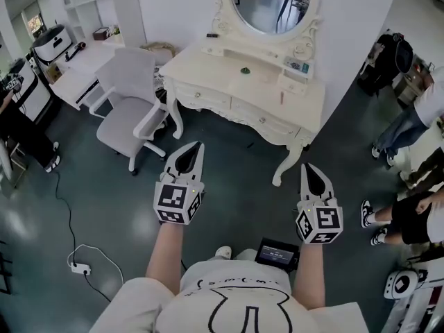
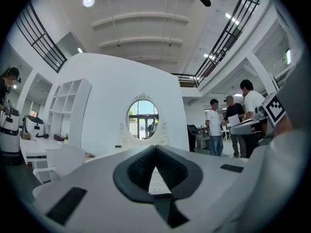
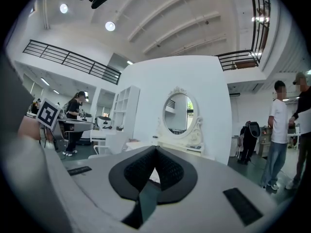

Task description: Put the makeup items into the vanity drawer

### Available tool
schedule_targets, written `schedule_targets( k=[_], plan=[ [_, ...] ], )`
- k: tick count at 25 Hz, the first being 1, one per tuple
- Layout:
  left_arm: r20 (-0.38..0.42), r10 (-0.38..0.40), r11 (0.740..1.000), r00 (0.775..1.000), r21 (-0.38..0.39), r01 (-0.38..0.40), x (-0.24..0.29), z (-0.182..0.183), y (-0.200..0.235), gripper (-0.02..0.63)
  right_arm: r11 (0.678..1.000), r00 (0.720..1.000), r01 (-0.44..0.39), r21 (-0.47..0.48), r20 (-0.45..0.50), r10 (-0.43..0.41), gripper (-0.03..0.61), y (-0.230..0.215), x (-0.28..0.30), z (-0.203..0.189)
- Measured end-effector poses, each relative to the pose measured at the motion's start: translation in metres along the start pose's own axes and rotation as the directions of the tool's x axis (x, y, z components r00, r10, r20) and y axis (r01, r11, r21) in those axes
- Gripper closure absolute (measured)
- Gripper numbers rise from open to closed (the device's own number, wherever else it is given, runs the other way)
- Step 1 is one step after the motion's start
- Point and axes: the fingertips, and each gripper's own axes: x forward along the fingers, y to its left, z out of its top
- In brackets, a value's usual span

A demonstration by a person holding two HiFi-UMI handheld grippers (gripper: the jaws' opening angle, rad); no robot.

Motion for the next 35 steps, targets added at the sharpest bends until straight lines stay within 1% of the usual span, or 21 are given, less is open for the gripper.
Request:
schedule_targets(
  k=[12,17,23,30,35],
  plan=[
    [-0.017,-0.016,1.000,1.000,0.003,0.016,0.062,-0.012,0.024,0.600,0.999,0.999,0.028,0.020,-0.022,-0.028,0.561,-0.023,0.059,-0.013],
    [-0.017,-0.009,1.000,1.000,0.001,0.009,0.096,-0.015,0.037,0.600,0.999,0.999,0.032,0.007,-0.029,-0.032,0.561,-0.037,0.093,-0.019],
    [-0.026,-0.010,1.000,1.000,0.008,0.010,0.150,-0.019,0.050,0.600,1.000,0.999,0.027,0.005,-0.041,-0.027,0.561,-0.061,0.142,-0.026],
    [-0.040,-0.006,1.000,0.999,0.010,0.006,0.223,-0.025,0.070,0.600,0.998,0.997,0.064,0.006,-0.043,-0.064,0.561,-0.107,0.211,-0.028],
    [-0.035,0.001,1.000,0.999,0.000,-0.001,0.282,-0.021,0.085,0.600,0.998,0.997,0.068,0.006,-0.045,-0.068,0.561,-0.137,0.262,-0.023]
  ],
)
